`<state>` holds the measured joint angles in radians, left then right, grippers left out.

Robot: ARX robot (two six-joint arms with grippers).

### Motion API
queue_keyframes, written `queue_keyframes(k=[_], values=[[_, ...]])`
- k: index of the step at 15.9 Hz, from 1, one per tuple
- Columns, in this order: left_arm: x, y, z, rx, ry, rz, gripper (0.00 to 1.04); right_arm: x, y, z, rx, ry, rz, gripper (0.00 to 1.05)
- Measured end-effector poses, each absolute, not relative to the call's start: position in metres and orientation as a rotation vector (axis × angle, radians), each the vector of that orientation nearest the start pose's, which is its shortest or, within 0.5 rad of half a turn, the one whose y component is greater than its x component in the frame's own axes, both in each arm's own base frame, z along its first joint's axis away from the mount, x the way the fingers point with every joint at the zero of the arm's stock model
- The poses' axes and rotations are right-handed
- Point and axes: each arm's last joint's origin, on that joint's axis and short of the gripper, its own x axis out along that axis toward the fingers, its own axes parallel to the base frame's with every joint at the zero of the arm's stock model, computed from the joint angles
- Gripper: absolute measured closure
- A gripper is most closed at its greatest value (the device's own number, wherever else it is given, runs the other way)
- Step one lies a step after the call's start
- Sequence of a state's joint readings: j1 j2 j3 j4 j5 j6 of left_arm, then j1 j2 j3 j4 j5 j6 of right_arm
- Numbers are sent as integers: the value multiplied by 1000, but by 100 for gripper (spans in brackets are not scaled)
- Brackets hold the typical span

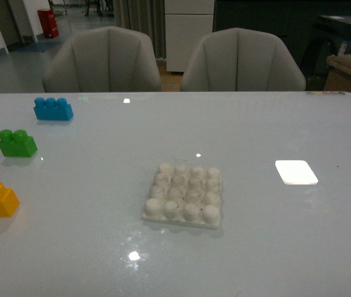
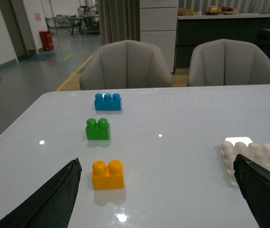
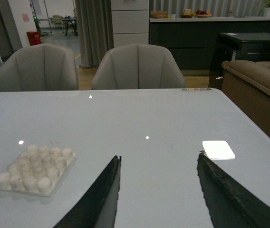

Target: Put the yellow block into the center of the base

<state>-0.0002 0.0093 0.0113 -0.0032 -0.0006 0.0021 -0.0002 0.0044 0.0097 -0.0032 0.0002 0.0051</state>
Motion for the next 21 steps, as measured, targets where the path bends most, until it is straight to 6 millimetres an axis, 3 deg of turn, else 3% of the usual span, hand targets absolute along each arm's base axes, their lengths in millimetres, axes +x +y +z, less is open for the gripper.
queue_keyframes(k=[2, 4, 6, 9, 13, 17, 19, 20, 21], values=[[98, 0, 166, 2, 1, 0, 7, 97, 0, 166, 5, -2, 0, 40], [98, -1, 166, -53, 233, -61, 7, 97, 0, 166, 5, -3, 0, 24], [100, -8, 183, -79, 282, -108, 7, 97, 0, 166, 5, -2, 0, 7], [103, -13, 210, -90, 152, -161, 7, 97, 0, 166, 5, -2, 0, 7], [143, -3, 207, -81, 177, -151, 7, 97, 0, 166, 5, -2, 0, 6], [230, 21, 223, -13, 139, -122, 7, 97, 0, 166, 5, -2, 0, 6], [274, 34, 209, -7, 243, -111, 7, 97, 0, 166, 5, -2, 0, 6], [315, 47, 174, -4, 409, -91, 7, 97, 0, 166, 5, -2, 0, 6], [361, 67, 124, 1, 576, -27, 7, 97, 0, 166, 5, -2, 0, 6]])
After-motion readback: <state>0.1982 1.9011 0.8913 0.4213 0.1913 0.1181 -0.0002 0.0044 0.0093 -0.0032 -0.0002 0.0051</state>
